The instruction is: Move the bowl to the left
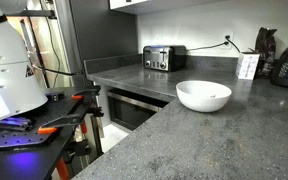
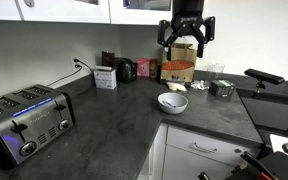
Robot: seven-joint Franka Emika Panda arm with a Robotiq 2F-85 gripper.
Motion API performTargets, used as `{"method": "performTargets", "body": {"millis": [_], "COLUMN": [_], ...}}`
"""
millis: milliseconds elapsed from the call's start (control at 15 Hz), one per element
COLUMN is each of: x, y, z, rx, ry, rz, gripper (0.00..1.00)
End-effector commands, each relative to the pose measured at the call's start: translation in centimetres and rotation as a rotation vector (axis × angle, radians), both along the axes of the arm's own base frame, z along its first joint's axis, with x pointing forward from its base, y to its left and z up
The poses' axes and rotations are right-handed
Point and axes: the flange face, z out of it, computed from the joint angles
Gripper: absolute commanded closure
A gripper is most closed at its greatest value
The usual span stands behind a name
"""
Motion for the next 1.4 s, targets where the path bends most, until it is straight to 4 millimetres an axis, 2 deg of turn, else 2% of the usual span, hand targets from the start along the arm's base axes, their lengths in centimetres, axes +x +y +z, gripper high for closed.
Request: {"method": "performTargets", "body": {"millis": [0, 400, 533, 667, 800, 1067, 1333], "x": [0.0, 0.0, 1.6, 3.9, 6.1, 9.2, 10.7], "y": [0.0, 0.0, -1.4, -4.1, -7.6, -14.0, -18.0], "z": [0.1, 0.1, -0.2, -1.2, -3.2, -8.8, -14.2], "rx": [0.000, 0.000, 0.049, 0.081, 0.083, 0.122, 0.157], "ry": [0.000, 0.000, -0.084, -0.163, -0.207, -0.179, -0.111], "rz": [0.000, 0.000, -0.053, -0.147, -0.258, -0.428, -0.486], "gripper": [0.00, 0.00, 0.00, 0.00, 0.00, 0.00, 0.00]}}
